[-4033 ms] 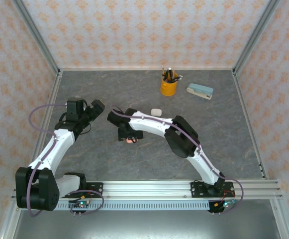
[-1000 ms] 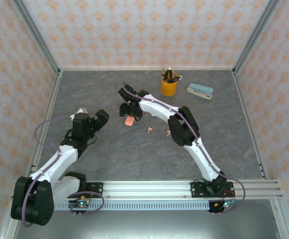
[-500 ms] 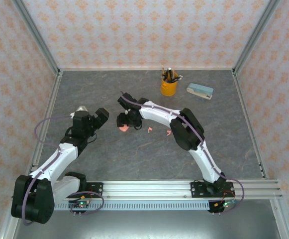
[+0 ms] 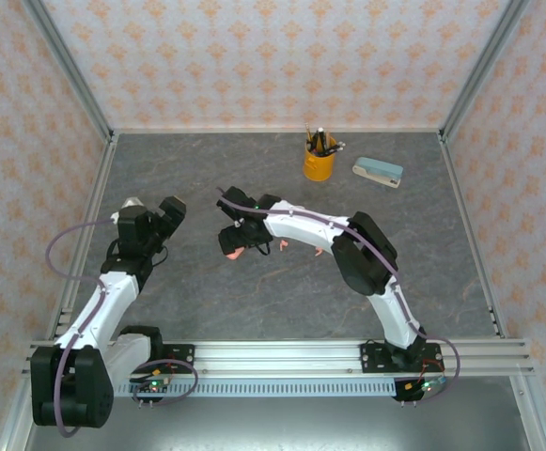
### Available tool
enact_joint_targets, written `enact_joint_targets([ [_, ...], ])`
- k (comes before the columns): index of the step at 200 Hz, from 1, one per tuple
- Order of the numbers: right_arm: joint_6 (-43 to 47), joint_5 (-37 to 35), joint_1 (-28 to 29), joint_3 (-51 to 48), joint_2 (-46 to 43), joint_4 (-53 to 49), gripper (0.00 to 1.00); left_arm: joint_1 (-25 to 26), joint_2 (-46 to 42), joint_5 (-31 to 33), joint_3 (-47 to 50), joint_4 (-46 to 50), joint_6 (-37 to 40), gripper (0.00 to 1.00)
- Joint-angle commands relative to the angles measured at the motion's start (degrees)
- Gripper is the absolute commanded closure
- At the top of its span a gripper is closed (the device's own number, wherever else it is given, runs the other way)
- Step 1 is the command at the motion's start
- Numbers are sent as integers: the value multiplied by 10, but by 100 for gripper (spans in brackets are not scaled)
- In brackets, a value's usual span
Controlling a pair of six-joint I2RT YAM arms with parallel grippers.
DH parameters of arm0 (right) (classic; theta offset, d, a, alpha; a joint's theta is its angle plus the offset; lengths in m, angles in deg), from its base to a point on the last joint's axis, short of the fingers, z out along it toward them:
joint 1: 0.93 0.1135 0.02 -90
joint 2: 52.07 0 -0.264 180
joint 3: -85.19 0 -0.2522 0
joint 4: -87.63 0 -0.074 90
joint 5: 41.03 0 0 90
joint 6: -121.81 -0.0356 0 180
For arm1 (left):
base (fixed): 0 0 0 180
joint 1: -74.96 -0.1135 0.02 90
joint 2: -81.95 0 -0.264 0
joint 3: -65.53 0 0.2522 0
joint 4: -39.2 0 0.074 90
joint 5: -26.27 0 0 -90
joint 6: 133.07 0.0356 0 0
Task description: Insert wireless bluetooth earbuds into charging case
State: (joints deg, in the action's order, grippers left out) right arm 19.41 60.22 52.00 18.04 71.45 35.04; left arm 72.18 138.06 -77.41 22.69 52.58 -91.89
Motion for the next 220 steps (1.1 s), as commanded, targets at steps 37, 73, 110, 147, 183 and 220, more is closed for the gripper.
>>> enact_joint_targets([
  [37,120,-1,12,77,53,-76,16,-11,2,-21,-16,13,12,0],
  [73,129,-31,23,134,91,-122,16,-12,7,-23,-16,7,11,0],
  [110,130,-40,24,164,116,-145,16,-12,8,-24,-15,7,11,0],
  [147,129,-34,24,189,139,-159,17,-12,8,-25,-13,4,9,0],
  [183,126,-37,24,206,158,-165,19,-13,7,-26,-12,3,7,0],
  [220,113,-47,25,221,171,-178,24,-13,6,-26,-12,3,6,0],
])
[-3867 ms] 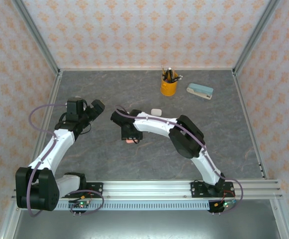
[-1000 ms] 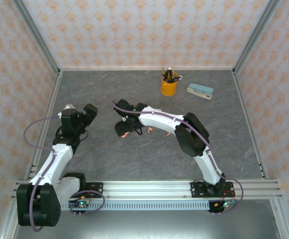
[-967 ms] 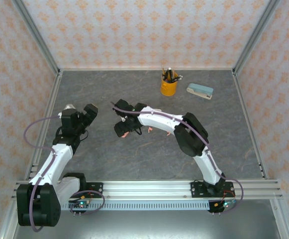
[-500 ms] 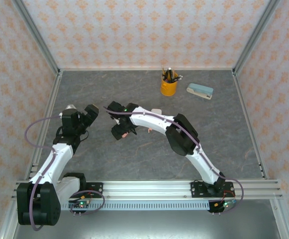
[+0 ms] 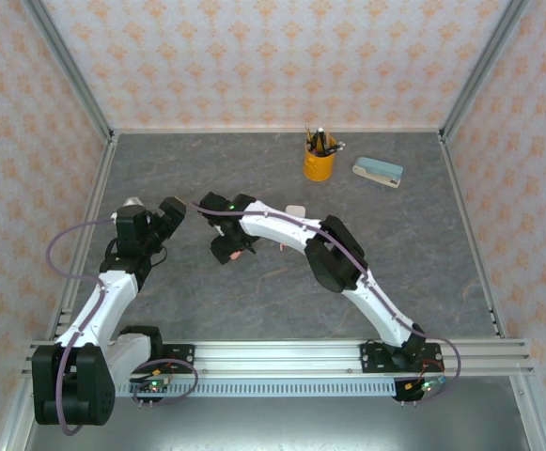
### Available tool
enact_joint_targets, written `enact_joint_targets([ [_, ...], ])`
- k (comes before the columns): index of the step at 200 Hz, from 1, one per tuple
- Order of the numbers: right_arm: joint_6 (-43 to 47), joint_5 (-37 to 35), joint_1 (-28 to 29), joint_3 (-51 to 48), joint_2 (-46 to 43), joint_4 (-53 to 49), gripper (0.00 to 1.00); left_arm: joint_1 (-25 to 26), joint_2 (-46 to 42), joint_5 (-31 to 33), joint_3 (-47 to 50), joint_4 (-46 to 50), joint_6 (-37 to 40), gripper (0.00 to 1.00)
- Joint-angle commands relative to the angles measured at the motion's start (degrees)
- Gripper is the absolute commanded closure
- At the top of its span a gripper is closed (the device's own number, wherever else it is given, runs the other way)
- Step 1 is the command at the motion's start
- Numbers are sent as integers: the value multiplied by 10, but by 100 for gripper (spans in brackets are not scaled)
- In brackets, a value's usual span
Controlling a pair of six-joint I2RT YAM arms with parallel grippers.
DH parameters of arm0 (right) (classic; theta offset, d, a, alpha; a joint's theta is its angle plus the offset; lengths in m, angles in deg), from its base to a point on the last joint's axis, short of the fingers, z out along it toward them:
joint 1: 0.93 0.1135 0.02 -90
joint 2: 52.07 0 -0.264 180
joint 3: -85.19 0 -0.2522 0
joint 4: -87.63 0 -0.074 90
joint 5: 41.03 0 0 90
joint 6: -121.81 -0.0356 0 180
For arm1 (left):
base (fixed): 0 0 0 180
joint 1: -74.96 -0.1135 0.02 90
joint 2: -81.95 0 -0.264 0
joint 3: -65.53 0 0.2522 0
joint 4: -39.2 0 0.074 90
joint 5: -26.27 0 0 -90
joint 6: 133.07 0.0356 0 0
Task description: Insert wireless bluetooth earbuds into charging case
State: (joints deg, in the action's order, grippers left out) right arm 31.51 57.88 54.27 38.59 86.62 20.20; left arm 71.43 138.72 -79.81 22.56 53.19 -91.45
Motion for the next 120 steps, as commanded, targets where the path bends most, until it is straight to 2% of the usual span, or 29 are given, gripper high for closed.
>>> enact_joint_targets([
  [1,-8,-24,3,16,19,-30,24,-5,-1,-2,-10,-3,2,0],
  [38,-48,-44,3,11,15,-39,31,-5,1,-6,-6,-11,-3,0],
  [68,-131,-70,3,-22,-10,-33,41,-5,2,-9,-6,-12,-4,0],
  [101,-254,-115,3,-82,-54,-32,42,-5,2,-11,-7,-15,-5,0],
  [120,-316,-110,3,-143,-90,-7,42,-5,1,-13,-8,-15,-4,0],
])
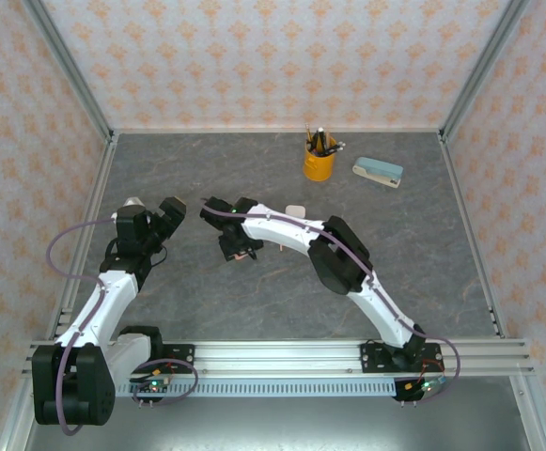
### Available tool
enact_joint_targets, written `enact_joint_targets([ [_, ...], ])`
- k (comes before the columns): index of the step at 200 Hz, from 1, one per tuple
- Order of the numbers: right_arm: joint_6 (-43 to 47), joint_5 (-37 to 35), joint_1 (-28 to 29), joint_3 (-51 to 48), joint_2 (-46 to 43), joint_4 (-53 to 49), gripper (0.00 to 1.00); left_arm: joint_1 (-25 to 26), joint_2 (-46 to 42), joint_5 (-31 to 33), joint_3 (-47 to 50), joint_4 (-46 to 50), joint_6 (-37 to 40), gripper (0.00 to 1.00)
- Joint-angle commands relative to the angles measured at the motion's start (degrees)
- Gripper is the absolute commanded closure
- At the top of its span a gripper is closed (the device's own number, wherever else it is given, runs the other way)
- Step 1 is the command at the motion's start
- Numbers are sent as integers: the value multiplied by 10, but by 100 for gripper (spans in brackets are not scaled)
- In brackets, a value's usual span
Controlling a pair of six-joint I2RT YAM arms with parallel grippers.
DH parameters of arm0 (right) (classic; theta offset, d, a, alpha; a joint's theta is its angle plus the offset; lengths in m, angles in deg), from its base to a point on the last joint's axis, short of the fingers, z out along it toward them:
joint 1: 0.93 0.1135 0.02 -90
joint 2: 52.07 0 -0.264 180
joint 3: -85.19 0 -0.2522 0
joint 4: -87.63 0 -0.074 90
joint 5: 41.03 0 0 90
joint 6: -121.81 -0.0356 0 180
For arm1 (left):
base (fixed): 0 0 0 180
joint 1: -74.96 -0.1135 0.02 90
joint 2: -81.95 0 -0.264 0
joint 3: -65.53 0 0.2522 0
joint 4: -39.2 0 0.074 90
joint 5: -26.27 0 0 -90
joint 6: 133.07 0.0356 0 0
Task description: Insert wireless bluetooth earbuds into charging case
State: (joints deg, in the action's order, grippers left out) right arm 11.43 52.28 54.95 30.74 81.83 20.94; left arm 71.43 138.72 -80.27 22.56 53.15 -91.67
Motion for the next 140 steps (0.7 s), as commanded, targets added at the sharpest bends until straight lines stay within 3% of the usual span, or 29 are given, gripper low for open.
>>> enact_joint_targets([
  [1,-118,-54,-4,-68,-44,-13,42,-5,1,-8,-8,-14,-2,0],
  [38,-184,-46,1,-167,-91,30,41,-5,4,-12,-10,-15,-3,0],
  [87,-188,-70,8,-133,-57,-23,24,-5,1,-16,-12,-14,-5,0],
  [140,-190,-78,8,-125,-44,-26,23,-5,0,-16,-14,-11,-6,0],
])
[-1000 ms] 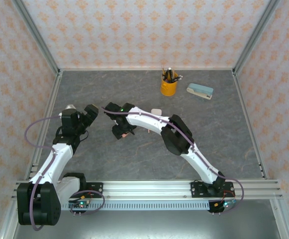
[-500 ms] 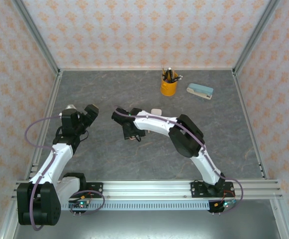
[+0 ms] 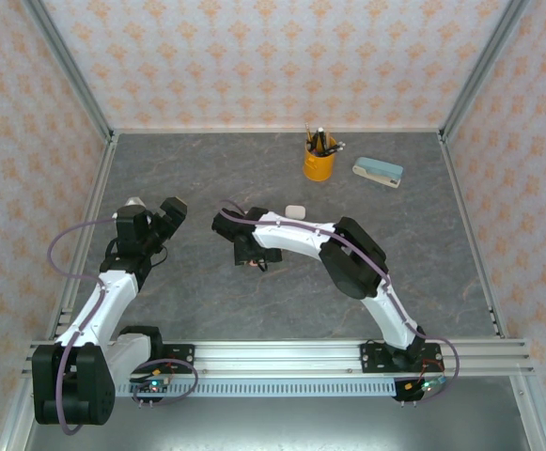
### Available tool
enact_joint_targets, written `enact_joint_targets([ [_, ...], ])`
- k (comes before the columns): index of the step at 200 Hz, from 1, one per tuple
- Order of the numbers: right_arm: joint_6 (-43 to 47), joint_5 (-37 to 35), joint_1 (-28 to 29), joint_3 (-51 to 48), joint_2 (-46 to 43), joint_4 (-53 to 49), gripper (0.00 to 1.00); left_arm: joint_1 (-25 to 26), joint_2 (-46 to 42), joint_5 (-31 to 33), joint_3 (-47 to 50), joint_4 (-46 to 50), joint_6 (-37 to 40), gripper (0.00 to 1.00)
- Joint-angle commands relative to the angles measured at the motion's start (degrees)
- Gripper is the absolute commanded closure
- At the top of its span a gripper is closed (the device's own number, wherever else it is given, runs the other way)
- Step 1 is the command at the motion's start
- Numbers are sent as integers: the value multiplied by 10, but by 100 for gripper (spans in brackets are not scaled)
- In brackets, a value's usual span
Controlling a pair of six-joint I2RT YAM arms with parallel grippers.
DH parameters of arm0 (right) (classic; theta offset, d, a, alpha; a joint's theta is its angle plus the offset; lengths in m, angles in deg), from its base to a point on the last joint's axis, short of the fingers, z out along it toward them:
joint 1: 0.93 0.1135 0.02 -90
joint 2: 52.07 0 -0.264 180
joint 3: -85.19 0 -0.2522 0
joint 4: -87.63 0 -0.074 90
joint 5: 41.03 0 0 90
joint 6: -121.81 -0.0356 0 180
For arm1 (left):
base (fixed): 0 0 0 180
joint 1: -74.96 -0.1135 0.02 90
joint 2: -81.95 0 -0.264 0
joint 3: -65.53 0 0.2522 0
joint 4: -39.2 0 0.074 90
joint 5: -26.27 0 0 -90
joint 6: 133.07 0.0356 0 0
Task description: Insert wireless bluetooth earbuds into charging case
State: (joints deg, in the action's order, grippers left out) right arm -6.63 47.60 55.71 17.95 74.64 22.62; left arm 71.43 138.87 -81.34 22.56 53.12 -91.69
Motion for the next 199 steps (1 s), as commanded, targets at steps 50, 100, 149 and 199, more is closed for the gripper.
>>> enact_joint_targets([
  [50,-4,-22,-1,14,38,-37,25,-5,-5,-6,-16,-5,-4,0],
  [100,4,-11,-15,4,42,-25,26,-5,-6,-7,-18,-2,-2,0],
  [149,14,4,-29,-19,32,-4,30,-5,-7,-9,-21,-2,0,0],
  [199,16,10,-33,-21,31,0,37,-5,-10,-13,-18,-2,-1,0],
])
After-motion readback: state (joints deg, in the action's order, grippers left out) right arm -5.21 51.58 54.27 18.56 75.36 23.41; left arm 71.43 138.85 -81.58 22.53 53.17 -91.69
